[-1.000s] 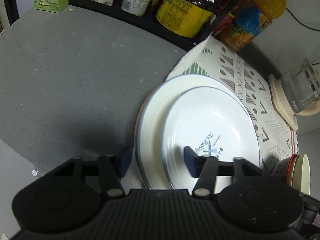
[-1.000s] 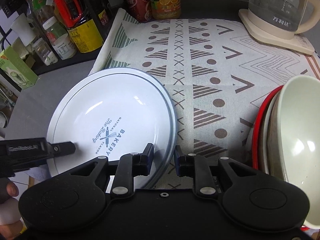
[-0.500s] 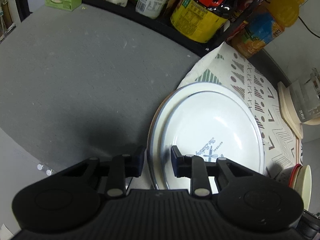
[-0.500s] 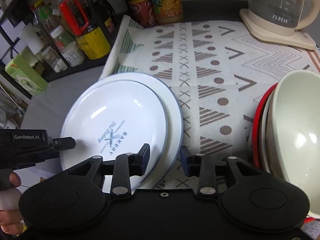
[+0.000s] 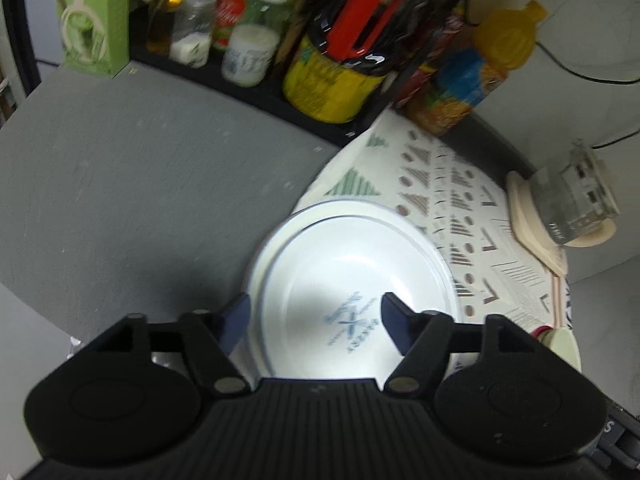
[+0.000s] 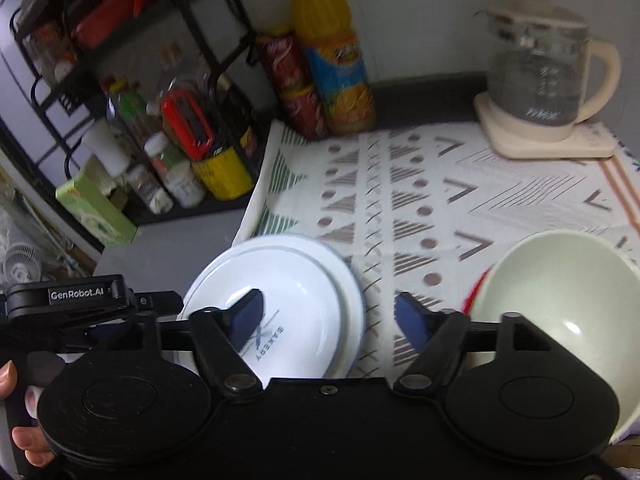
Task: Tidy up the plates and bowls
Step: 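Open both tools to release the 'BAKERY' plate, then move both tools to the red bowl holding the green bowls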
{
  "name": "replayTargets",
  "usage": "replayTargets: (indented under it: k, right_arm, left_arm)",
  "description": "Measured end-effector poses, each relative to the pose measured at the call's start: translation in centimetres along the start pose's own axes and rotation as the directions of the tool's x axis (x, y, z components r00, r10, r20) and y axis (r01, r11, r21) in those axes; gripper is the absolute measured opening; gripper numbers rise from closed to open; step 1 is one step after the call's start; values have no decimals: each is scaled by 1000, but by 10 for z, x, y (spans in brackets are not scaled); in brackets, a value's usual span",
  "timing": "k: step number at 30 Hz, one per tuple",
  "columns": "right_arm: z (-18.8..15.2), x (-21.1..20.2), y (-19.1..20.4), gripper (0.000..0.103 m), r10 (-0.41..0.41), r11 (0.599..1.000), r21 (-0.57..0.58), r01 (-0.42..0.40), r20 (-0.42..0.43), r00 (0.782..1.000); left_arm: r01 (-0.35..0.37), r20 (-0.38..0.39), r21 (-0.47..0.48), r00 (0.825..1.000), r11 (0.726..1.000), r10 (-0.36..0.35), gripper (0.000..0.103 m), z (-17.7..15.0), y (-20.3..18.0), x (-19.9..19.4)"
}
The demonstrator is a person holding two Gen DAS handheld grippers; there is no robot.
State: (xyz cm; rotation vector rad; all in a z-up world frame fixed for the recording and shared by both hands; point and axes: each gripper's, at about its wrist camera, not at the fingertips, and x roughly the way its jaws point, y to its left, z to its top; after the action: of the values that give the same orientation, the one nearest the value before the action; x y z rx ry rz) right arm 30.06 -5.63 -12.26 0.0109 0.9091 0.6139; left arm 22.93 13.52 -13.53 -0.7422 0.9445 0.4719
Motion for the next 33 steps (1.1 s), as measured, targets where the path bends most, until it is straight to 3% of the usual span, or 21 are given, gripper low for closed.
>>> replayTargets:
  k: [4, 6, 11, 23, 33]
  right_arm:
    - [3, -20, -14, 94, -33, 999, 23, 32, 53, 998]
    - [3, -28, -24, 96, -60, 997, 47, 57, 67, 996]
    - [-4, -47, -51, 98, -127, 988, 93, 119, 80, 989]
    - [-33, -79, -98, 102, -242, 951, 217, 222, 71, 968]
    - [-56, -79, -137, 102, -273, 904, 349, 248, 22, 962]
  left_arm:
    - [33, 7, 35, 999, 999, -33, 80, 0, -15, -7]
    - [46, 5, 59, 999, 997, -47, 83, -1, -24, -7]
    - [103, -21, 105, 995, 989, -102, 83, -5, -52, -2]
    - [238, -114, 246, 970, 940, -215, 83, -31, -123, 17]
    - [285, -196, 295, 952, 912, -234, 83, -55, -155, 40]
